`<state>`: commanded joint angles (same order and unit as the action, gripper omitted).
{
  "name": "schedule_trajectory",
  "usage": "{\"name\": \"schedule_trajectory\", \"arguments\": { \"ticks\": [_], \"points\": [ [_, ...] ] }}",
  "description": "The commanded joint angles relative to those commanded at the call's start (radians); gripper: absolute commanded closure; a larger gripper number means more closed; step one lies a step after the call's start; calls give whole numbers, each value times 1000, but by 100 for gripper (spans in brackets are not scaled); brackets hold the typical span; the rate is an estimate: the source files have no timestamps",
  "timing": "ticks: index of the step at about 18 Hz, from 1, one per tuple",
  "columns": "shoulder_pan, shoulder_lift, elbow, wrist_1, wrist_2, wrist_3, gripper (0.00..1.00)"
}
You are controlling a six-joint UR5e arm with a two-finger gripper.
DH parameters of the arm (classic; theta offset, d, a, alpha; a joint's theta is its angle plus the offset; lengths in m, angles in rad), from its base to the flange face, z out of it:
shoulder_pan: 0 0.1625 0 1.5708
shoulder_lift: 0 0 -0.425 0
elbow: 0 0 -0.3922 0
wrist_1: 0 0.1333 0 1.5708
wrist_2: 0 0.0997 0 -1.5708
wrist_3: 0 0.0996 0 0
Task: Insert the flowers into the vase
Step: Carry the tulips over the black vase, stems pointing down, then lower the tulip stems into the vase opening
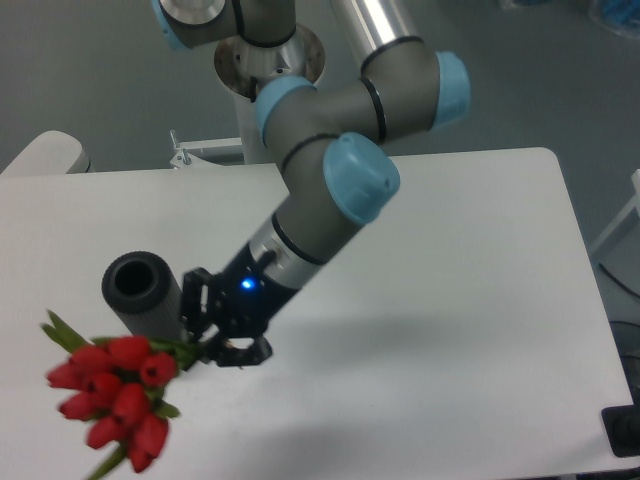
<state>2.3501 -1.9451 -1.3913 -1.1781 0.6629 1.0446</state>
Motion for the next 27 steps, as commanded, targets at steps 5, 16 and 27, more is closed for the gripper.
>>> {"name": "schedule_trajectory", "arguments": {
  "ticks": [5,16,27],
  "points": [
    [3,44,-57,9,-138,11,100],
    [54,173,-302,253,-374,12,99],
    [35,224,-420,255,-439,67,96]
  ]
}}
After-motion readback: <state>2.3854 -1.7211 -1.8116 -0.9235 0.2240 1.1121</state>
